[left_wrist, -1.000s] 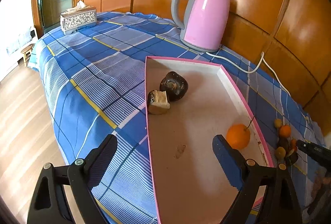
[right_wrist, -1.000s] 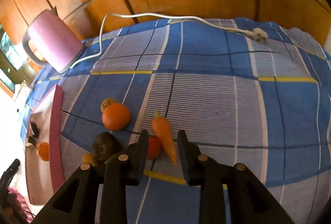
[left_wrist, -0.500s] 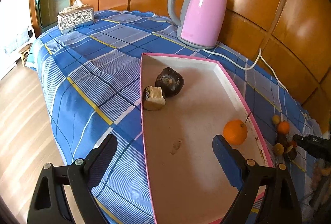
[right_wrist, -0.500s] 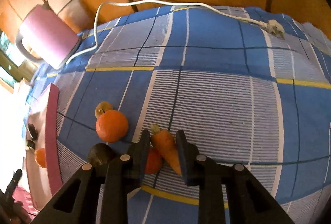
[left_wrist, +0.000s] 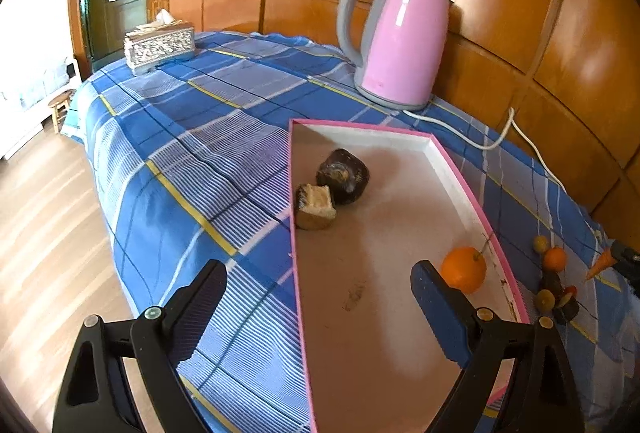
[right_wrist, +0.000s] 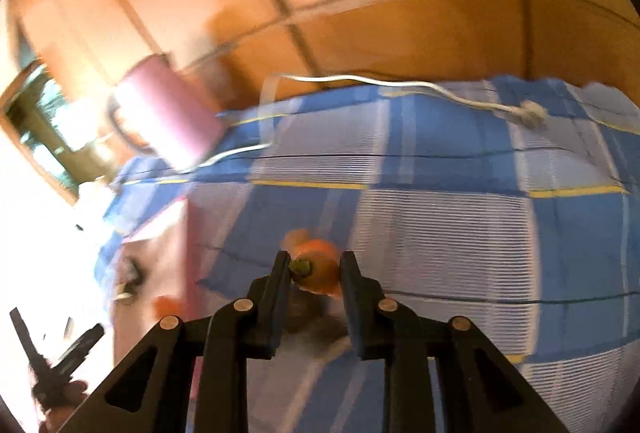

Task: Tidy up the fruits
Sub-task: 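Carry the orange carrot into the tray with the right gripper and release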

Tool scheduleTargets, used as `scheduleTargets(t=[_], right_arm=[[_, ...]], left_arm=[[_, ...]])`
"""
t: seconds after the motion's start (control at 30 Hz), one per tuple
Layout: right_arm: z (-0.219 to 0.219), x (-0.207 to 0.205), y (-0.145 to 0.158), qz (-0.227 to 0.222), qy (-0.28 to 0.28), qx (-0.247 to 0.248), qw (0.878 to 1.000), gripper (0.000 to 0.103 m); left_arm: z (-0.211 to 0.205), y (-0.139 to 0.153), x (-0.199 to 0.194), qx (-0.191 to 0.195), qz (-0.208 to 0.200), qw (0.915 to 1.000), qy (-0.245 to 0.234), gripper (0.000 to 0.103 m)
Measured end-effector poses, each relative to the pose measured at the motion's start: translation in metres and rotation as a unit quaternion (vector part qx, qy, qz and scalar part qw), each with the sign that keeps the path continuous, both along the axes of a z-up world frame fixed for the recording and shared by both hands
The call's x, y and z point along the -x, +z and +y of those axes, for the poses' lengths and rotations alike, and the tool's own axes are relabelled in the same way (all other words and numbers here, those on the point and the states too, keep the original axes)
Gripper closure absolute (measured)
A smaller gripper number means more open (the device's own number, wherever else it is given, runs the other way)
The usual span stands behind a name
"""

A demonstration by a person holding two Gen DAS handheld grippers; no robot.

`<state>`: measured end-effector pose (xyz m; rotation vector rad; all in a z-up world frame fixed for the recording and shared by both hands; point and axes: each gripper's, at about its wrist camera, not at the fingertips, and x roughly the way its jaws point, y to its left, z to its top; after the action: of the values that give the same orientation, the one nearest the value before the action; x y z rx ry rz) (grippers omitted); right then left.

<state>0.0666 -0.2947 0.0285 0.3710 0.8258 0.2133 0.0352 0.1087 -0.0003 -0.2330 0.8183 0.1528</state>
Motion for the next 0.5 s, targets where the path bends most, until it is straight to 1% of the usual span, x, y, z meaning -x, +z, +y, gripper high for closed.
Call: scheduleTargets(t=[0.03,0.13,0.2,0.27,0.37,0.47,0.5], right_arm=[[0.015,0.002,0.003,-0.004,0.025,-0.016,1.000,0.078],[0.053,0.007,0.006,-0.007,0.085,-0.033,0.996,0.078],[0.084,0.008,0.004,0.001,0.128,-0.049,0.991,0.078],[0.110,0.008,-0.001,0.016,0.159,-0.054,0.986,0.078],[0.136,0.005,-0.015,0.045,0.175,-0.054,0.982,0.077],[0.145,0.005,-0.027,0.061,0.174,-0.053,0.982,0.069],[0.146,0.006,-0.028,0.063,0.171,-0.050,0.982,0.068]], left_arm=[[0.002,0.001,0.000,-0.001,-0.001,1.0000,0.004,0.009],[0.009,0.001,-0.002,0.001,0.000,0.9999,0.013,0.009],[0.012,0.000,-0.002,0.004,0.002,0.9998,0.017,0.009],[0.013,0.000,-0.002,0.005,0.002,0.9998,0.017,0.008],[0.012,0.002,-0.002,0.004,0.001,0.9999,0.014,0.008],[0.010,0.001,-0.003,0.004,0.003,0.9999,0.011,0.008],[0.009,0.000,-0.003,0.003,0.003,0.9999,0.010,0.008]])
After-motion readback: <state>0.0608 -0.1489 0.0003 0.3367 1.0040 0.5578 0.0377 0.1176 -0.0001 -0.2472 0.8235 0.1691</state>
